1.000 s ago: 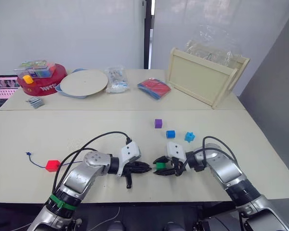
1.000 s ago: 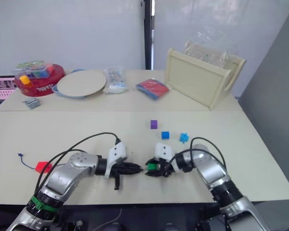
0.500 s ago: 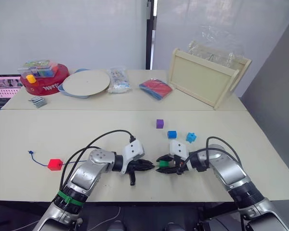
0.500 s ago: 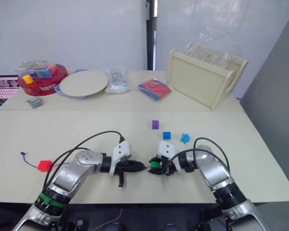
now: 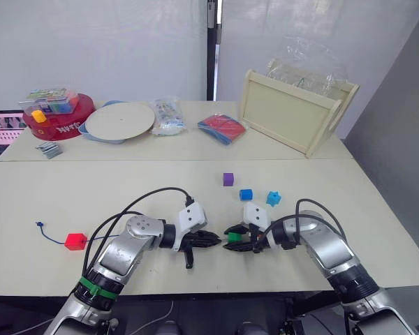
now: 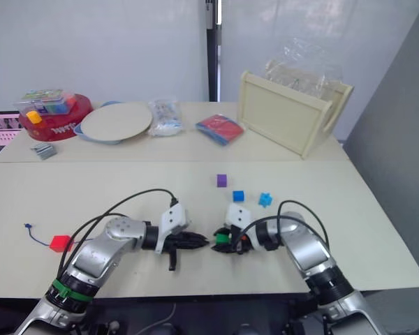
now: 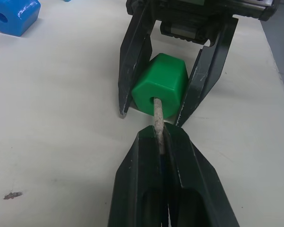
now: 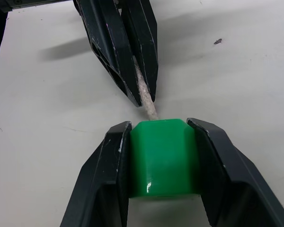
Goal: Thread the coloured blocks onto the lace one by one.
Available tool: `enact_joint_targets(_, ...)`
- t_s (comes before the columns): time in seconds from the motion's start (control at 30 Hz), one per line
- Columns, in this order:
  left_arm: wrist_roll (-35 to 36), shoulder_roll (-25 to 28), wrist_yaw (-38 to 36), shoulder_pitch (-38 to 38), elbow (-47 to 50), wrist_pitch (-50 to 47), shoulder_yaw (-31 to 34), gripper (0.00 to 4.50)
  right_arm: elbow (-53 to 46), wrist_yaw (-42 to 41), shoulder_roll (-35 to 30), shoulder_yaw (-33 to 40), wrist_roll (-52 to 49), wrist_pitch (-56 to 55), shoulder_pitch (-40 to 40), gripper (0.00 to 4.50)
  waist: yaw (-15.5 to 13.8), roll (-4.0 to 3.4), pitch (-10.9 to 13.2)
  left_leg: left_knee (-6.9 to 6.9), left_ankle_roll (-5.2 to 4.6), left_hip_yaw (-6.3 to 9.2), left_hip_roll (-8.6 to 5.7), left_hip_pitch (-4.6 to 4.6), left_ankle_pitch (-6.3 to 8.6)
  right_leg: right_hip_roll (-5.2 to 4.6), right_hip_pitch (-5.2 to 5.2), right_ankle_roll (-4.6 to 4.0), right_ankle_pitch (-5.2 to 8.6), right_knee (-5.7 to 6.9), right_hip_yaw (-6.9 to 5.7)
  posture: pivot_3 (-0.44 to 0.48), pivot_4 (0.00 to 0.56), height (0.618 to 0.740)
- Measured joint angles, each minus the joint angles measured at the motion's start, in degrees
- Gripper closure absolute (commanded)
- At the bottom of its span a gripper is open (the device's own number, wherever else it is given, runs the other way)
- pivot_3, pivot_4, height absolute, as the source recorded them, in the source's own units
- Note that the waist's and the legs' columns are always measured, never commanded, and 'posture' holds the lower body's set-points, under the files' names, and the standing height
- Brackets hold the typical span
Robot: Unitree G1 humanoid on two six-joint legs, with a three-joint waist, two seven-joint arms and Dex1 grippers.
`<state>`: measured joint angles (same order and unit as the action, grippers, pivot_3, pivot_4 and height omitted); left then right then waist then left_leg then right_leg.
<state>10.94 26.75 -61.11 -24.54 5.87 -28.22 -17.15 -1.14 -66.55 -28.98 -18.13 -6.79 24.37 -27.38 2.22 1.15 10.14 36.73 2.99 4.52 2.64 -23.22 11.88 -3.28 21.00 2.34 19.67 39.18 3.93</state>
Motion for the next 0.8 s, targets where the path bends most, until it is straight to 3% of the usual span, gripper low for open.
enact_joint_targets(0.5, -2.43, 0.85, -4.65, -2.39, -5.89, 10.37, -1.15, 4.50, -2.08, 0.97, 0.14, 0.23, -0.04, 0.89, 1.50, 3.12, 0.00, 0.00, 0.00, -0.01, -0.02, -0.01, 0.00, -0.01, 0.01, 0.00, 0.00, 0.00, 0.00, -0.07, 0.00, 0.000, 0.150, 0.740)
enact_joint_targets(0.8, -2.60, 0.12, -4.09, -2.26, -4.76, 6.33, -1.06, 4.50, -3.98, 3.48, 1.07, 0.70, -0.03, 2.19, 3.02, 3.12, 0.37, 0.00, 0.00, -0.01, -0.03, 0.00, 0.01, 0.01, 0.02, 0.02, 0.00, 0.00, 0.00, -0.02, 0.00, 0.000, 0.150, 0.740)
